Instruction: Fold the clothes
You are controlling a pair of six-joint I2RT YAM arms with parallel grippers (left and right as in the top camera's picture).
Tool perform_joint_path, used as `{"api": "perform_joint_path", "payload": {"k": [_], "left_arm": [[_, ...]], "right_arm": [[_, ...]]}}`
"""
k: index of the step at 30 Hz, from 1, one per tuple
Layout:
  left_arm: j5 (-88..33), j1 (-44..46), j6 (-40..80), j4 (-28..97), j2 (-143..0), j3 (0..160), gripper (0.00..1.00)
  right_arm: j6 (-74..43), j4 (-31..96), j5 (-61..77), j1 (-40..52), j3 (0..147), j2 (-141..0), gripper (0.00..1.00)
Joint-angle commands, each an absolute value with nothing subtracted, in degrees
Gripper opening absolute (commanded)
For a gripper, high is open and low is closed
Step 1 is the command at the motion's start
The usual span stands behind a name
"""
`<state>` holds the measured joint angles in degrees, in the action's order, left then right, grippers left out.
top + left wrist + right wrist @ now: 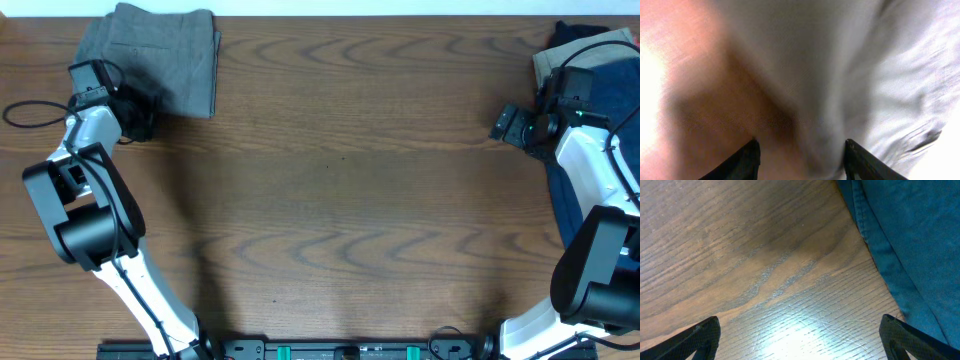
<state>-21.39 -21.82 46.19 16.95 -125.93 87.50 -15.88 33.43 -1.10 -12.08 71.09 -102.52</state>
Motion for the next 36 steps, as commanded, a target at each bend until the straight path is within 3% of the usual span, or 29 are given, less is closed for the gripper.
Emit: {"api": "perform_joint_path", "payload": {"k": [1, 8, 16, 23, 36], "left_arm": [[-15.59, -22.55, 42.33, 22.09, -123.02, 86.11, 0.55], [-10.83, -22.59, 36.51, 31.99, -114.19, 86.11, 0.56], [-10.9, -22.59, 35.09, 48.69, -101.69, 86.11, 0.64], [-11.53, -21.37, 27.03, 64.6, -93.76, 86.08, 0.58], [-11.55, -7.07, 19.55, 75.33, -68.71, 79.85, 0.58]], "right_arm": [[-15.35, 33.47, -1.65, -12.36, 71.64, -103.0, 0.99], [-15.35, 33.47, -1.65, -12.36, 71.64, -102.98, 0.99], [-15.38, 33.47, -1.65, -12.36, 71.64, -103.0, 0.99], [-15.35, 33.47, -1.65, -12.36, 71.64, -103.0, 0.99], [-15.38, 33.47, -1.65, -12.36, 71.64, -103.0, 0.99]]}}
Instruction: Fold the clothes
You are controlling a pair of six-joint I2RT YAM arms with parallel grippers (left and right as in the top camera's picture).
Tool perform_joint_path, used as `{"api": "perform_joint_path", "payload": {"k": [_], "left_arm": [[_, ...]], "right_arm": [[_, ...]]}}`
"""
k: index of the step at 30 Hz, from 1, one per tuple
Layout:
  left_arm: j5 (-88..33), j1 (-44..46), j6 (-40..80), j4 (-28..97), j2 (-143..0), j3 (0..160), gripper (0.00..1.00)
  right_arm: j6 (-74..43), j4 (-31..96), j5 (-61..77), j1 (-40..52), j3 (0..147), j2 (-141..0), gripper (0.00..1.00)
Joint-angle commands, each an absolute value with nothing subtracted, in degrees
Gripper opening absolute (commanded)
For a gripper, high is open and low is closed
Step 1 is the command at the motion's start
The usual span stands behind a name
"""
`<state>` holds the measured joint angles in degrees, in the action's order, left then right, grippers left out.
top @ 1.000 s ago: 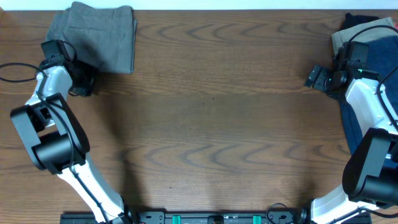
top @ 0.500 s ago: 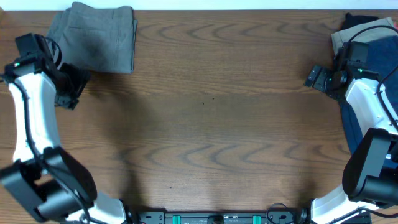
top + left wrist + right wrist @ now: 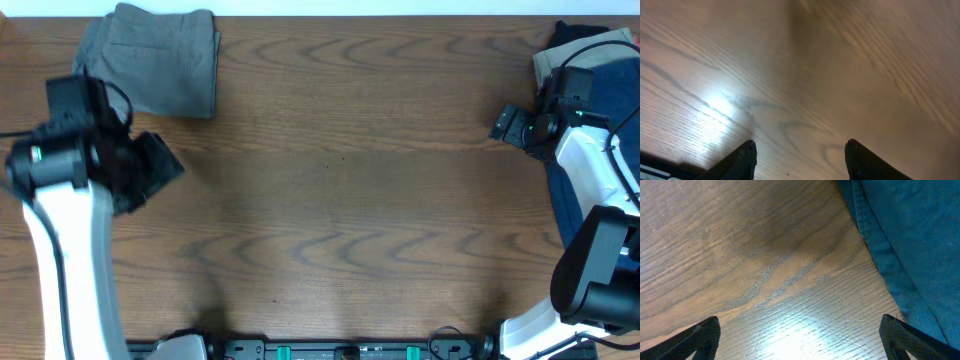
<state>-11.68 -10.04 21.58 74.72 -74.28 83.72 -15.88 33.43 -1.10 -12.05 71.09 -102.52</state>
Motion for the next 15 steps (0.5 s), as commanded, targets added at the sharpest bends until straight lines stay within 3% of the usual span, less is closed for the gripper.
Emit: {"api": "perform_joint_path", "payload": {"k": [1, 4, 5, 6, 7, 15], "left_arm": [[-11.55, -5.74, 19.55, 75.22, -66.32, 78.13, 0.58], [-11.53, -1.45, 19.77, 74.5, -58.59, 71.96, 0.59], [-11.51, 0.1, 20.21, 74.28, -55.27, 69.36, 0.66], [-11.51, 1.08, 21.28, 74.35, -52.93, 67.64, 0.89], [-11.51, 1.69, 22.44, 74.35, -51.09, 66.48, 0.98], [-11.49, 2.5, 24.71, 74.61, -42.98, 64.14, 0.98]], "right_arm": [[-15.35, 33.47, -1.65, -12.36, 71.64, -103.0, 0.99], [-15.35, 33.47, -1.65, -12.36, 71.64, -103.0, 0.99], [-15.35, 33.47, -1.65, -12.36, 71.64, -102.98, 0.99], [-15.35, 33.47, -1.65, -12.36, 71.64, -102.98, 0.99], [-15.38, 33.47, -1.65, -12.36, 71.64, -103.0, 0.99], [-15.35, 33.47, -1.65, -12.36, 71.64, -102.98, 0.99]]}}
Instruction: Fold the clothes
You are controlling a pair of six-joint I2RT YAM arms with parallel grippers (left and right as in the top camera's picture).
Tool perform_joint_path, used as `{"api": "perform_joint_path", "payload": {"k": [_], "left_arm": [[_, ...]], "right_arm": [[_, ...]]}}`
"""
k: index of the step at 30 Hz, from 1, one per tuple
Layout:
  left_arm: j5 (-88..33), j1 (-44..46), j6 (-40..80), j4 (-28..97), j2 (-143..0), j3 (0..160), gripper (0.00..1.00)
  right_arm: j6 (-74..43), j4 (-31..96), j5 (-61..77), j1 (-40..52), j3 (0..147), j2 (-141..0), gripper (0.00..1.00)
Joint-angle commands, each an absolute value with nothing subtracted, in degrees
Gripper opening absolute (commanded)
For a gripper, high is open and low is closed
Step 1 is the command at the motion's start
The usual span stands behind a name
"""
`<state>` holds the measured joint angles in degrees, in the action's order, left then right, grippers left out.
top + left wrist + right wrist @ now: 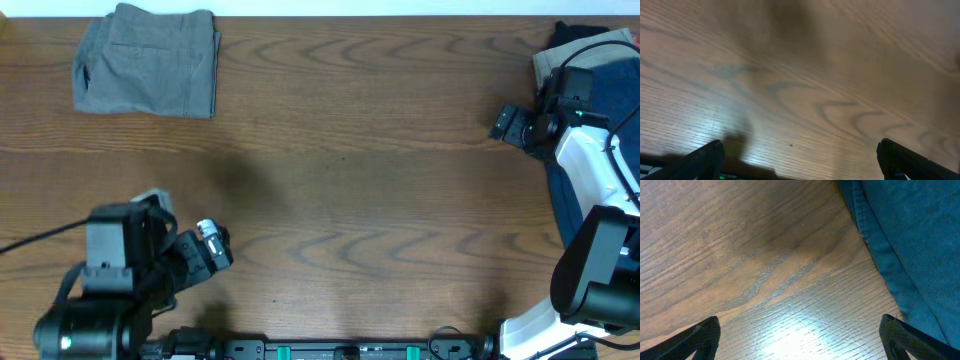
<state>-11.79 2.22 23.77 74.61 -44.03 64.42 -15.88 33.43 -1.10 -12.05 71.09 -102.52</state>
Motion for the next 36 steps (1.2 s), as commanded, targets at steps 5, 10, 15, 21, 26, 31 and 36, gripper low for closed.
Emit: {"api": "perform_joint_path", "payload": {"k": [5, 10, 15, 21, 26, 31, 36], "left_arm": [[-10.81, 2.5, 23.86, 74.0, -42.72, 64.12, 0.98], [-10.9, 2.5, 16.34, 67.2, -42.76, 61.32, 0.98], [-10.9, 4.01, 9.63, 54.52, -40.91, 52.95, 0.98], [-10.87, 4.43, 7.46, 32.93, -31.73, 33.67, 0.98], [-10.94, 4.08, 6.13, 16.91, -21.89, 19.33, 0.98], [-10.96, 1.85, 6.0, 5.52, -13.3, 8.97, 0.98], [-11.07, 0.84, 5.5, -0.97, -8.21, 2.15, 0.98]], "right_arm": [[-15.35, 33.47, -1.65, -12.36, 71.64, -103.0, 0.99], [-15.35, 33.47, -1.65, -12.36, 71.64, -102.98, 0.99], [-15.38, 33.47, -1.65, -12.36, 71.64, -103.0, 0.99], [-15.35, 33.47, -1.65, -12.36, 71.64, -103.0, 0.99], [-15.35, 33.47, -1.65, -12.36, 71.64, -102.98, 0.99], [-15.35, 33.47, -1.65, -12.36, 71.64, -103.0, 0.99], [-15.35, 33.47, -1.65, -12.36, 71.64, -103.0, 0.99]]}}
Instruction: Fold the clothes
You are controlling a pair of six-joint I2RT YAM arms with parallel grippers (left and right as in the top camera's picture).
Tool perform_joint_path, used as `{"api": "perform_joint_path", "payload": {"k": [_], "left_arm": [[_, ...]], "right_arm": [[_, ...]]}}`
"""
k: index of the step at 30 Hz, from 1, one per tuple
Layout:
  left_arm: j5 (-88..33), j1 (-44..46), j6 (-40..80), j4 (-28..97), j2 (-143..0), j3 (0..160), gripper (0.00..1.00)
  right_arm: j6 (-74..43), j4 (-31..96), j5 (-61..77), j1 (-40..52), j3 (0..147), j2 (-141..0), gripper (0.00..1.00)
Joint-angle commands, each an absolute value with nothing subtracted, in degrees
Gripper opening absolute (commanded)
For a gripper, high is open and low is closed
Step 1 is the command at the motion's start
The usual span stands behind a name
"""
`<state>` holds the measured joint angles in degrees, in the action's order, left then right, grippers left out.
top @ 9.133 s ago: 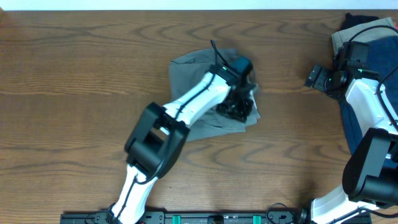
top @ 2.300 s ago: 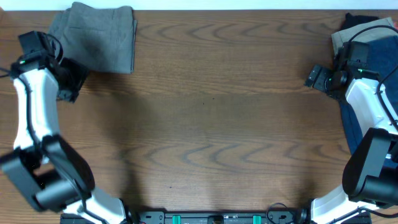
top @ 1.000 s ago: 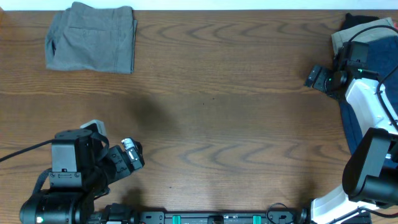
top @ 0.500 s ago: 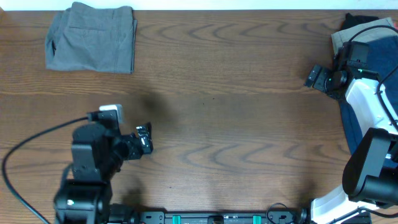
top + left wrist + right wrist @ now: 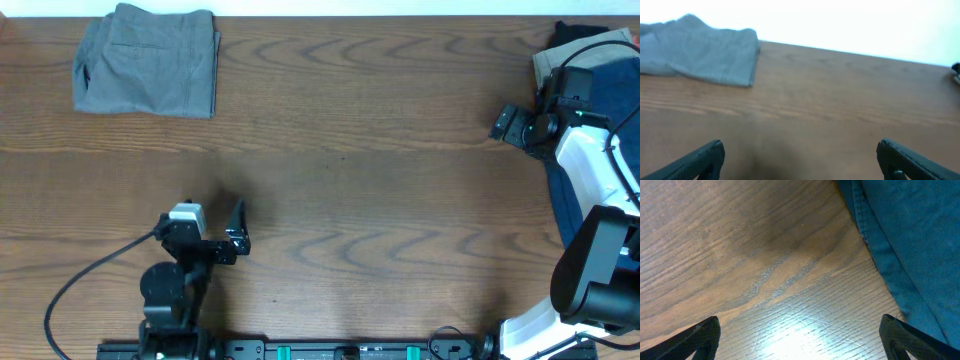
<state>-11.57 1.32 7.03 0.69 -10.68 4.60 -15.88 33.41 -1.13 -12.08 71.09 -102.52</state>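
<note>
A folded grey garment point(image 5: 146, 62) lies at the table's far left corner; it also shows at the upper left of the left wrist view point(image 5: 700, 50). My left gripper point(image 5: 236, 232) sits far from it near the front edge, open and holding nothing, with only bare wood between its fingertips point(image 5: 705, 159). My right gripper point(image 5: 503, 124) hovers open over bare wood just left of a blue garment point(image 5: 910, 245). That blue garment point(image 5: 563, 200) runs along the right edge beneath the right arm.
A tan piece point(image 5: 560, 62) and a dark piece point(image 5: 575, 33) are piled at the far right corner behind the right wrist. The wooden table point(image 5: 360, 170) spreads between the two arms. A black cable point(image 5: 85, 285) trails from the left arm at the front.
The left arm has drawn back to the front edge. Its wrist camera now looks level across the table at the grey garment instead of down at wood. The right arm has not moved.
My left gripper was against the folded grey garment at the far left corner, its jaws closer together. Then it was over bare wood nearer the front. Later it was at the front left with jaws wide, and now it is tucked at the front edge. The right gripper stayed open beside the blue garment.
</note>
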Motion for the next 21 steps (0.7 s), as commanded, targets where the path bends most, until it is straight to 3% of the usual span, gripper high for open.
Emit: {"api": "perform_joint_path", "payload": {"k": [1, 21], "left_arm": [[-11.09, 0.78, 5.1, -1.41, -7.46, 1.3, 0.98], [-11.49, -0.95, 0.03, 2.94, -0.1, 0.23, 0.98]], "right_arm": [[-15.35, 33.47, -1.65, -12.36, 71.64, -102.98, 0.99], [-15.38, 33.47, -1.65, -12.36, 71.64, -103.0, 0.99]]}}
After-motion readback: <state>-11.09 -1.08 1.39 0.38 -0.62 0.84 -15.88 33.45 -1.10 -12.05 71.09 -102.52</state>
